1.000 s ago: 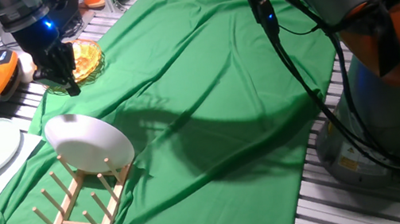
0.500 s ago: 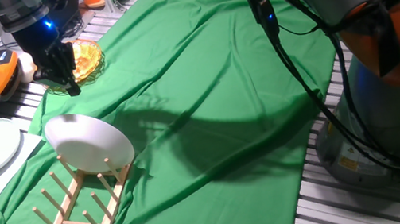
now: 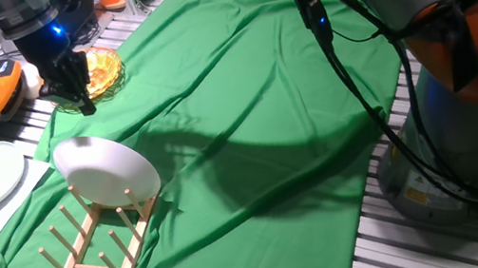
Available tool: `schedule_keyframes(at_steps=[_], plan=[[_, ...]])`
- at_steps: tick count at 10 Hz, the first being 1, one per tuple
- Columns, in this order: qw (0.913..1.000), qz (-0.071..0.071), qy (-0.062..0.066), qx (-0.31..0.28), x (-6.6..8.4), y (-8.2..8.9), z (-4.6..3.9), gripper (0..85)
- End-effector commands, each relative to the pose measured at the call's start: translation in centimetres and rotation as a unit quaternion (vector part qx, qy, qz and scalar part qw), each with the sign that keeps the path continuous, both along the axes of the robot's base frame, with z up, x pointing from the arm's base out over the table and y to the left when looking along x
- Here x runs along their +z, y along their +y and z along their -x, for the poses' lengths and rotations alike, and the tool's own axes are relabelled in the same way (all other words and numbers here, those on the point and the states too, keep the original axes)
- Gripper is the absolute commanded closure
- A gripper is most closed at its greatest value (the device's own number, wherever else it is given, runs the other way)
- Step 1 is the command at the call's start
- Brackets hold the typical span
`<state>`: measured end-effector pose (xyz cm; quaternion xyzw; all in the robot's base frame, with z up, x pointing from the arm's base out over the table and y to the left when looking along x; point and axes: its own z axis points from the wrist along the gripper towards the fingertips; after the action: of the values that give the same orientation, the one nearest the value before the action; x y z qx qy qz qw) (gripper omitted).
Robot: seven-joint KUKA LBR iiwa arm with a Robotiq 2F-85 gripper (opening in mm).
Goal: Put the dish on the dish rack
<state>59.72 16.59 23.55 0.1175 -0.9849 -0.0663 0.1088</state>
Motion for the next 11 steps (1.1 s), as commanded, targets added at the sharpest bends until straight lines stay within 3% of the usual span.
schedule_keyframes(at_steps=[1,4,5,9,10,11], plan=[[1.0000,0.000,0.003,0.000,-0.02,0.00,0.01,85.0],[1.0000,0.002,0.009,-0.002,0.00,-0.01,0.01,85.0],[0.9999,0.003,0.011,-0.003,0.03,-0.01,0.03,68.0],[1.0000,0.001,0.009,-0.003,0.09,0.01,0.04,68.0],[0.9999,-0.002,0.011,0.001,0.11,0.02,0.03,85.0],[0.9999,-0.002,0.013,0.004,0.11,0.02,0.03,85.0]])
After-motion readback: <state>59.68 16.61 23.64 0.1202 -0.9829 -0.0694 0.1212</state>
